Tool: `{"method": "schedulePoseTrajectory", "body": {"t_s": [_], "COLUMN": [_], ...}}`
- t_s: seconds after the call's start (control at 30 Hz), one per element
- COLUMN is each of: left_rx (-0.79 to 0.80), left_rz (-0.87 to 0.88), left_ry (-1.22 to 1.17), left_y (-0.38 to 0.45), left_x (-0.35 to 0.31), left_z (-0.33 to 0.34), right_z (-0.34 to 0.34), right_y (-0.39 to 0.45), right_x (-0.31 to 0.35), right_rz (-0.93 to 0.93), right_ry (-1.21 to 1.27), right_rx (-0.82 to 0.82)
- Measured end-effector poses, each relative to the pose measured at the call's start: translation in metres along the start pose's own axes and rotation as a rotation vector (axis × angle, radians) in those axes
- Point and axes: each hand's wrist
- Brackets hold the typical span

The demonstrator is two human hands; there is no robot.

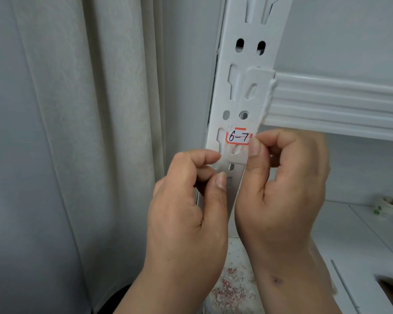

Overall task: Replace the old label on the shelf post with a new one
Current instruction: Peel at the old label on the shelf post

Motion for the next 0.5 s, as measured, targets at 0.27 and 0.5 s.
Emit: {"method": "schedulePoseTrajectory", "body": {"t_s": [0.27,0.5], "left_rx": [0.000,0.004], "left_rz": [-0.006,-0.022], "left_ry": [-0.003,-0.010], "left_y": [0.000,0.000], "left_x": [0.004,0.004], "left_z": [-0.001,0.000], "right_z": [0.008,0.013], "right_y": [0.003,0.005], "right_x": [-0.007,-0.006], "right_rz": [-0.067,-0.082], "right_ry": [-0.089,-0.144], "right_rx": [-0.070,-0.091]}}
Point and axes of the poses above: each hand's wrist, its own y-axis towards the middle knuckle, its own z-axis out of the palm, x = y × z, and after that the axes turned 8 degrees about -z, right-handed
